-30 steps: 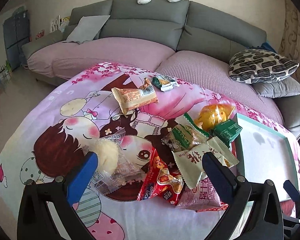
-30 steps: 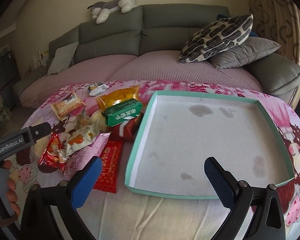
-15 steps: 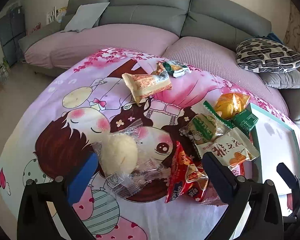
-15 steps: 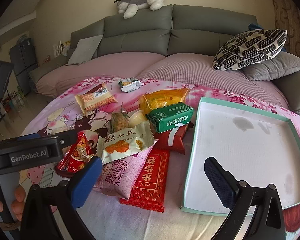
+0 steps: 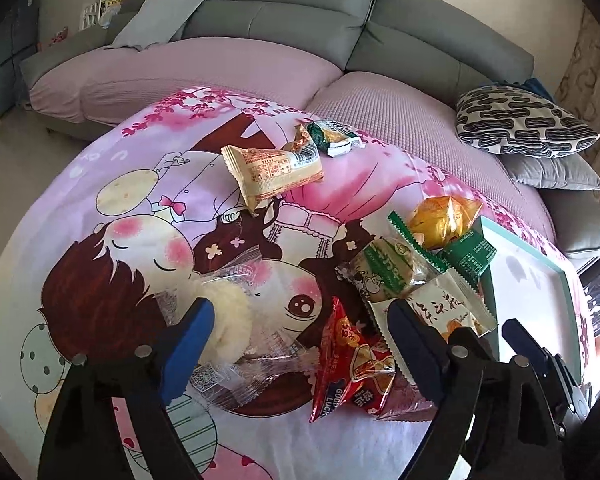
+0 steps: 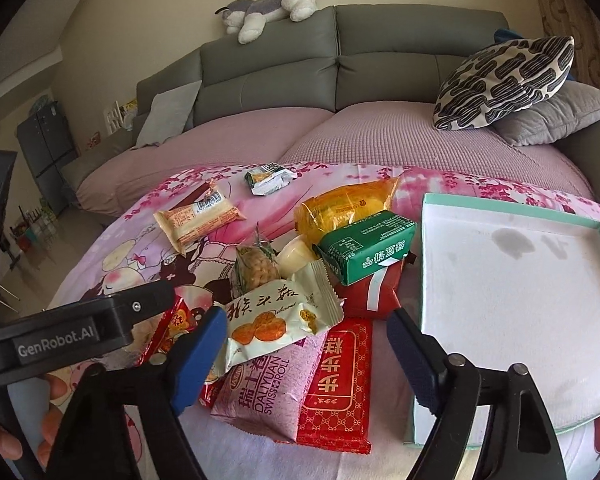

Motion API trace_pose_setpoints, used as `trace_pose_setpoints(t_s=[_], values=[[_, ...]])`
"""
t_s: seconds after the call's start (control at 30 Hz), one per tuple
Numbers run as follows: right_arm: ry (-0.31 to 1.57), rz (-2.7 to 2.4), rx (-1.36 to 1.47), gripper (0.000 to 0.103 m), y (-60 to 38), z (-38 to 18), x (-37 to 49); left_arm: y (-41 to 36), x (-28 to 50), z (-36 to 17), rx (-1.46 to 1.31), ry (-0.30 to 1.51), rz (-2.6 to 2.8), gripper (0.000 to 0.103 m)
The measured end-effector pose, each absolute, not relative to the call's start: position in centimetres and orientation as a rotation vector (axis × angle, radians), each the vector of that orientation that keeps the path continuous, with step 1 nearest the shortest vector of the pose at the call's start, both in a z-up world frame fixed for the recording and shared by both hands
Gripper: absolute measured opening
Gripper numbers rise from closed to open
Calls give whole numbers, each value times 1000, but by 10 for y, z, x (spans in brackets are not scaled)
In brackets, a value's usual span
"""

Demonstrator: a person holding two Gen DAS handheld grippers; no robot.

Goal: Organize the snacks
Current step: 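Grasp the red chip bag with the left tool while the right tool grasps the pale cookie packet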

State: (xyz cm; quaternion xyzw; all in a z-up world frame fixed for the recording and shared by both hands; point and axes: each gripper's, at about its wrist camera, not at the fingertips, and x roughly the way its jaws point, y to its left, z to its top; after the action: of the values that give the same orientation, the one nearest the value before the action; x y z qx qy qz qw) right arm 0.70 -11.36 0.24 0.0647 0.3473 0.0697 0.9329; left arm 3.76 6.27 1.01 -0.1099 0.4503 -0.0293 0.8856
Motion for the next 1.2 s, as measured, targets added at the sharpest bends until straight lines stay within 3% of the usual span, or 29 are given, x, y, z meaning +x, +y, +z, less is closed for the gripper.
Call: trace_pose_setpoints(t_s=[0.1, 0.33, 0.43, 0.6, 0.8, 1.2], values=[[727, 164, 187, 75, -116, 1, 12, 61, 38, 11, -243, 938, -91, 79], [792, 211, 325, 60, -124, -14, 22, 53, 38, 11, -294, 948, -178, 78], [802, 235, 361, 52, -124, -18, 25, 49, 39, 8, -318, 963, -209, 69], [797, 258, 384, 38, -124, -17, 24, 53, 40, 0, -391, 986, -246, 68], [789, 270, 400, 31, -125, -18, 24, 60, 41, -9, -468, 1015, -260, 67], [770, 279, 448, 27, -140, -12, 19, 54, 40, -27, -452, 1081, -251, 47]])
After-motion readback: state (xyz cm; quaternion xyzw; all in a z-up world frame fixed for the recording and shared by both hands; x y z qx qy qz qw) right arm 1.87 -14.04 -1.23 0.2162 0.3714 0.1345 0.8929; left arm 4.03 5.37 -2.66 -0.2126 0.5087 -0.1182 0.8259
